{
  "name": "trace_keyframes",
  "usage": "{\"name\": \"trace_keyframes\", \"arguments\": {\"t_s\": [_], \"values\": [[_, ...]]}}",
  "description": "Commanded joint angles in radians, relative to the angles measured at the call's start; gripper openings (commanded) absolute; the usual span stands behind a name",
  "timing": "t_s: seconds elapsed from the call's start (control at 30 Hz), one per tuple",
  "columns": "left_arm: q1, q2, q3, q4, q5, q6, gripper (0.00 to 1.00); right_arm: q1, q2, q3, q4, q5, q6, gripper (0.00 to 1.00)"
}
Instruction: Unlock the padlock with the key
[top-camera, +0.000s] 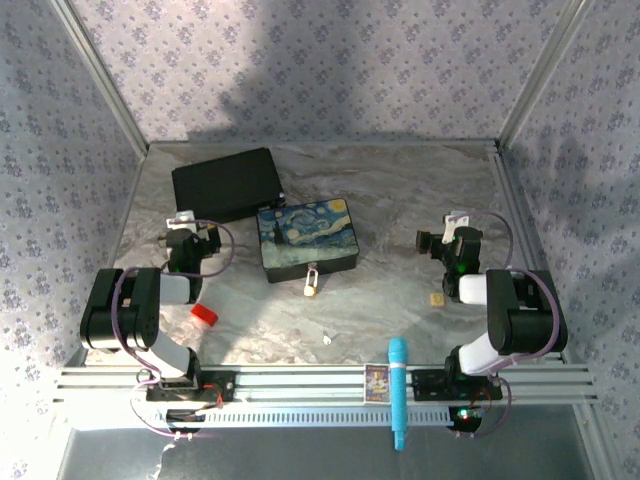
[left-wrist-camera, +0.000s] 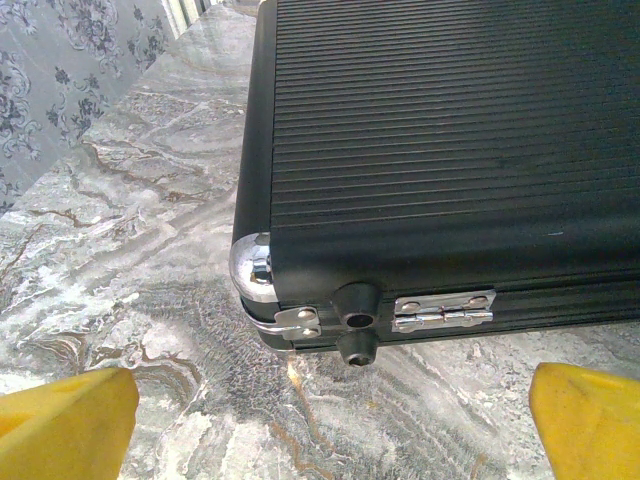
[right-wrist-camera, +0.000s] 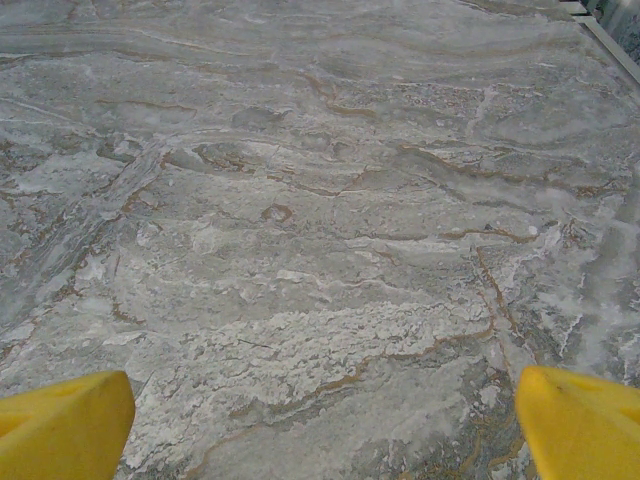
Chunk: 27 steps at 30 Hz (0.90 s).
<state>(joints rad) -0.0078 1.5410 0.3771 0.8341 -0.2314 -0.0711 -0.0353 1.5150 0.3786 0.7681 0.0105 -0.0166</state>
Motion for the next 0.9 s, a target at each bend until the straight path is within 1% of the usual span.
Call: {"name": "trace_keyframes", "arguments": {"t_s": [0.0,0.27,0.33,0.4,0.43,0.5,0.6,0.67,0.73,0.8,0.83,0.87], "values": [[-0.003,-0.008,0.017,0.017,0.007,0.009,1.0,-0.006,0.004,0.022,0.016,-0.004,-0.014,0.99],[-0.003,-0.008,0.014,0.02,0.008,0.008,1.0,-0.007,0.001,0.018,0.021,-0.007,-0.013,0.99],[-0.001,-0.016,0.008,0.026,-0.006,0.003,1.0,-0.006,-0.013,0.027,-0.005,-0.007,-0.013,0.99],[-0.001,-0.069,-0.014,0.02,-0.022,-0.005,1.0,-0.007,-0.042,0.042,-0.05,-0.012,-0.014,0.99],[-0.002,-0.109,-0.02,-0.01,-0.04,-0.011,1.0,-0.005,-0.066,0.05,-0.078,-0.012,-0.016,0.99],[-0.003,-0.2,-0.016,-0.093,-0.063,-0.021,1.0,-0.006,-0.11,0.064,-0.14,-0.013,-0.017,0.99],[-0.002,-0.323,0.004,-0.216,-0.055,-0.042,1.0,0.0,-0.188,0.069,-0.204,0.009,-0.014,0.99],[-0.002,-0.399,0.038,-0.336,-0.051,-0.102,1.0,-0.001,-0.257,0.097,-0.305,0.012,0.018,0.99],[-0.002,-0.473,0.086,-0.495,-0.044,-0.243,1.0,-0.005,-0.339,0.16,-0.48,-0.027,0.085,0.99],[0.0,-0.531,0.141,-0.655,-0.005,-0.41,1.0,-0.01,-0.394,0.235,-0.679,-0.013,0.225,0.99],[0.001,-0.558,0.16,-0.712,0.031,-0.477,1.0,-0.017,-0.41,0.27,-0.765,-0.051,0.257,0.99],[0.0,-0.58,0.167,-0.742,0.083,-0.513,1.0,-0.025,-0.42,0.293,-0.816,-0.123,0.25,0.99]]}}
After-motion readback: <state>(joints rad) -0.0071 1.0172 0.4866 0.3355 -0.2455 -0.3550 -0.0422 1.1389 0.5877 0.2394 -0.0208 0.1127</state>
